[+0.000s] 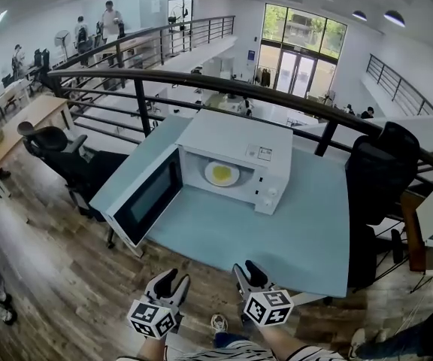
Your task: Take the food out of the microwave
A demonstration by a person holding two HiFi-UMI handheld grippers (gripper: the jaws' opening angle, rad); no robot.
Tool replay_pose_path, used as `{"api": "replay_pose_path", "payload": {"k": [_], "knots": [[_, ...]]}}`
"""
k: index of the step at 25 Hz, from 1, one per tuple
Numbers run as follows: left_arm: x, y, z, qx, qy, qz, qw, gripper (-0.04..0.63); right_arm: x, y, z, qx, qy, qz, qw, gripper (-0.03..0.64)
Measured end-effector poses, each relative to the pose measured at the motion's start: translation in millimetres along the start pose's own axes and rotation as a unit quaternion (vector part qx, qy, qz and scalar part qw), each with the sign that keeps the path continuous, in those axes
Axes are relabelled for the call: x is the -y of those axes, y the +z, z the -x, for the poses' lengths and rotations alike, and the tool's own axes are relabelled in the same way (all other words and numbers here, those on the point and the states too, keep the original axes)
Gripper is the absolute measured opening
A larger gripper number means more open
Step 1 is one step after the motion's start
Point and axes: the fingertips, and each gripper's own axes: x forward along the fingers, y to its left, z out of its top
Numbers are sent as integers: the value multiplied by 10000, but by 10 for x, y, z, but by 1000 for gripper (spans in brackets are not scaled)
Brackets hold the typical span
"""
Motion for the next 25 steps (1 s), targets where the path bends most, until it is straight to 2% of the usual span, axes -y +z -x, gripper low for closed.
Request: {"api": "replay_pose_path", "payload": {"k": [13, 18, 25], "knots": [[-518, 271, -1106, 5, 84, 46, 10000, 126, 541, 326, -960, -116, 41, 1, 9999, 149], [-697, 334, -1398, -35, -52, 120, 9999, 126, 655, 358, -1174, -69, -186, -109, 9997, 149], [-953, 380, -1740, -231, -513, 297, 9980, 126, 695, 423, -1449, 183, -750, -376, 9963, 149]]}}
